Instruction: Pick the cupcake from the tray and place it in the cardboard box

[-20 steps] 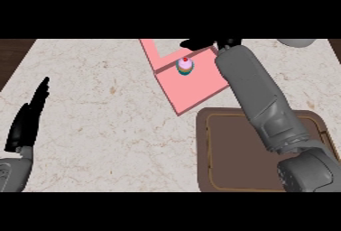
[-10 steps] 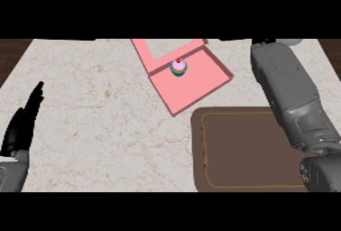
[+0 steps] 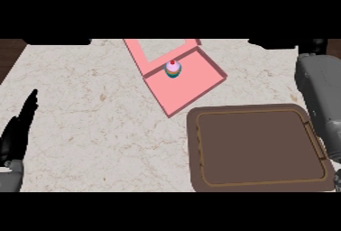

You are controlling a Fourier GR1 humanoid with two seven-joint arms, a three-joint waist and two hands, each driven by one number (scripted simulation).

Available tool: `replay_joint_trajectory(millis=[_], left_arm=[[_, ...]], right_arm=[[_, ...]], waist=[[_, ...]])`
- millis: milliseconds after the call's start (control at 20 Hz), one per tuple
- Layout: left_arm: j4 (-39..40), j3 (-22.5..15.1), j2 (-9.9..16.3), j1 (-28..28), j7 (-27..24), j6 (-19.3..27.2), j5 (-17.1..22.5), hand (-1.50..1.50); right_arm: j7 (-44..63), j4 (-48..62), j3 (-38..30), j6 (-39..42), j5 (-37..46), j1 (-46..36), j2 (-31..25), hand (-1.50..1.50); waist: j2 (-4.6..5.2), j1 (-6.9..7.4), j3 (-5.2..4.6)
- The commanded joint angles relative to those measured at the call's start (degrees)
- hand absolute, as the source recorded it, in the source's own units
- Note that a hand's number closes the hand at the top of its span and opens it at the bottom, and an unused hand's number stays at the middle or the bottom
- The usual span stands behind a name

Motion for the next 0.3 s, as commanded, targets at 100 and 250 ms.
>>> replay_joint_trajectory(millis=[100, 250], left_arm=[[2.40, 1.55, 0.87, -2.87, 0.79, -1.52, -0.34, 0.00], [3.01, 3.37, 1.50, 0.27, -2.03, -2.49, 1.22, 0.00]], right_arm=[[1.48, -4.21, 1.25, 9.22, -1.84, 5.00, -6.11, -1.50], [-0.77, -5.57, 1.98, 14.44, -1.70, 11.09, -9.71, -1.50]], waist=[[0.02, -0.42, -0.02], [-0.09, -0.67, -0.04]])
